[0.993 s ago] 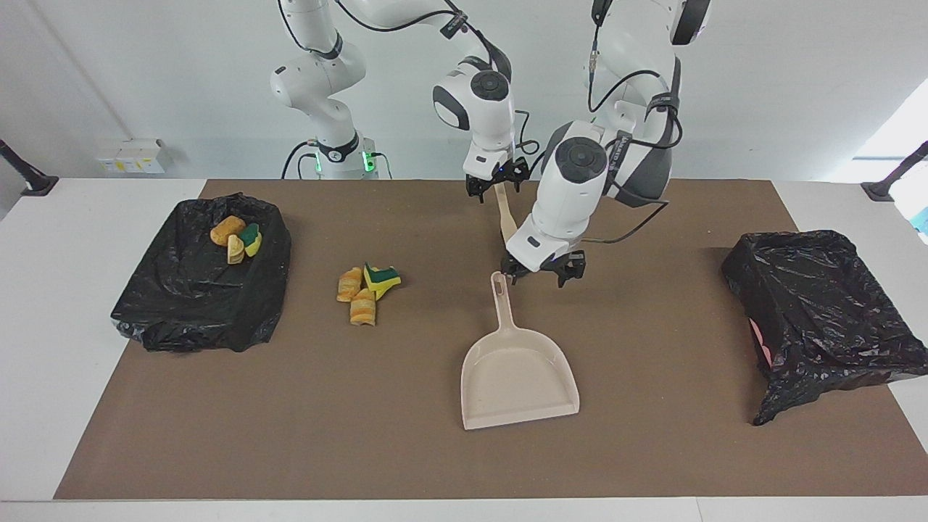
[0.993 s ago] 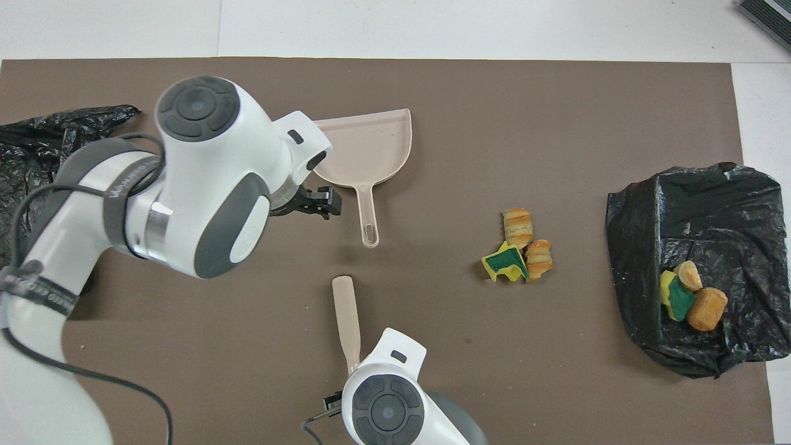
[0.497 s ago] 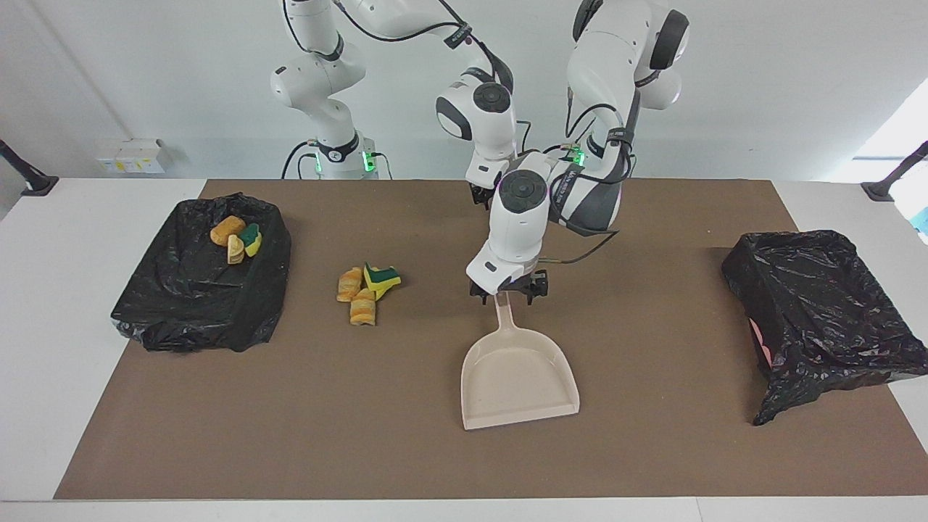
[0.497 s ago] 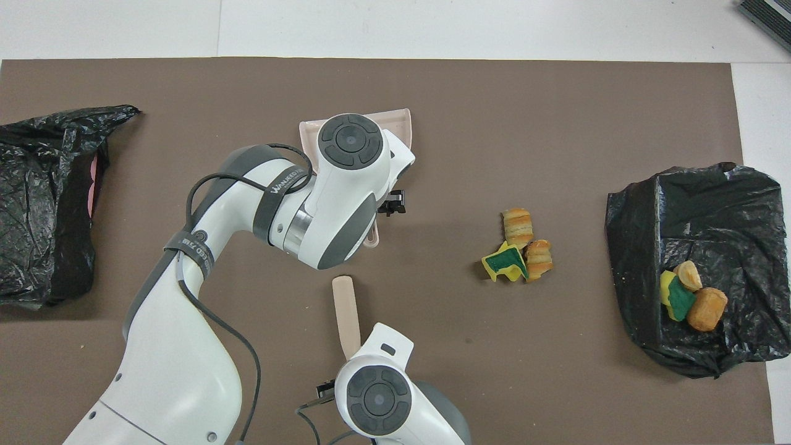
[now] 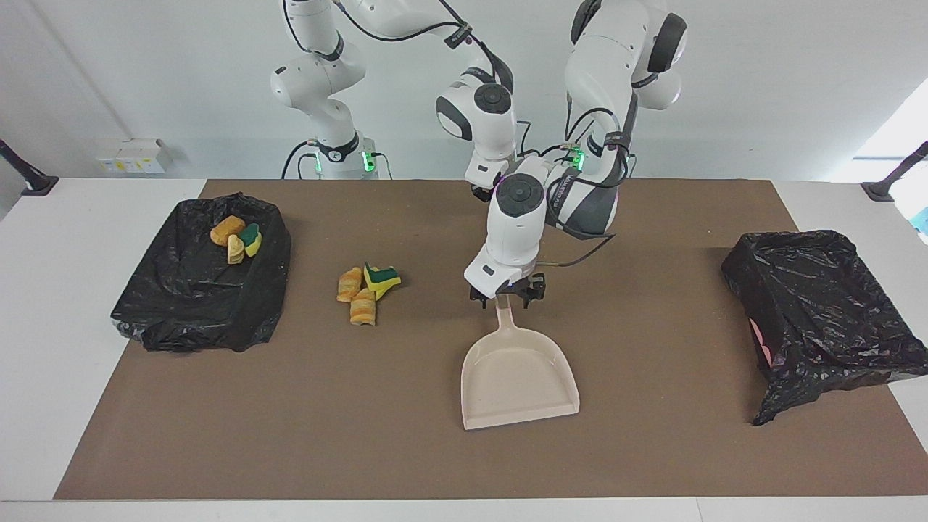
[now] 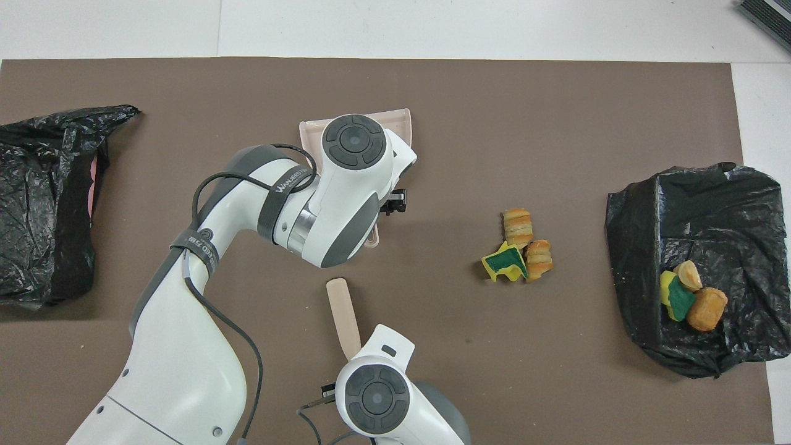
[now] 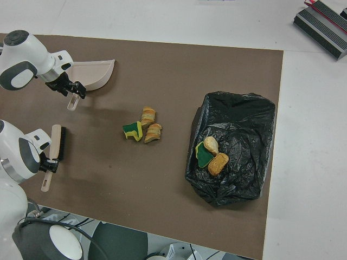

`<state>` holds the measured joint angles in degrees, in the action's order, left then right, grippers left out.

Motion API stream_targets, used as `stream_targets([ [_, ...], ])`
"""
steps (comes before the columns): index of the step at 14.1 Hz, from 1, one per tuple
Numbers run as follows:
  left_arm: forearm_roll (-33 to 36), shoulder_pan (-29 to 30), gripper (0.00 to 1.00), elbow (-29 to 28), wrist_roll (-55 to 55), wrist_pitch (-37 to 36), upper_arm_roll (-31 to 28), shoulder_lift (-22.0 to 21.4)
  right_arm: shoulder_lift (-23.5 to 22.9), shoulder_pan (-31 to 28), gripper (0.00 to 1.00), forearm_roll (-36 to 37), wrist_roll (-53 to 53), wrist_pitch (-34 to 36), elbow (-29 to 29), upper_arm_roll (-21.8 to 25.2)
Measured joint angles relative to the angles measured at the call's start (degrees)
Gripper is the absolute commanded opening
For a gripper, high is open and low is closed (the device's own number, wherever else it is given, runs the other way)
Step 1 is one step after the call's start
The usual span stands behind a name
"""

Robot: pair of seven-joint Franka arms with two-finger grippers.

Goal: Sweep and dump trash in bin

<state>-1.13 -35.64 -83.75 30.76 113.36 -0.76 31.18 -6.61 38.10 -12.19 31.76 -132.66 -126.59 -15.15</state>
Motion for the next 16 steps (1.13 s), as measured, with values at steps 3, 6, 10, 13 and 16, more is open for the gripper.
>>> stream_targets([
  [3, -0.1, 0.0, 0.00, -0.1, 3.0, 0.2, 0.0, 0.0, 0.0, 0.0, 0.00, 0.3, 0.0, 1.8, 0.4, 0.2],
  [6, -0.1, 0.0, 0.00, -0.1, 3.3, 0.2, -0.1, 0.0, 0.7, -0.2, 0.00, 0.6, 0.0, 5.4, 0.8, 0.6],
  [10, 0.0, 0.6, 0.00, 0.0, -1.8, 0.6, -1.4, -0.1, 5.5, -3.5, 0.00, 0.7, 0.0, 15.6, 1.1, 1.0],
  [13, -1.0, 5.9, 0.00, 0.2, -8.8, 0.7, -1.8, -1.5, 11.3, -7.6, 0.00, 1.0, -0.2, 23.9, 1.2, 1.0],
  [16, -2.6, 11.2, 0.00, 0.1, -13.3, 0.5, -1.6, -3.4, 16.8, -13.6, 0.00, 2.6, -0.5, 30.0, 1.2, 1.2],
])
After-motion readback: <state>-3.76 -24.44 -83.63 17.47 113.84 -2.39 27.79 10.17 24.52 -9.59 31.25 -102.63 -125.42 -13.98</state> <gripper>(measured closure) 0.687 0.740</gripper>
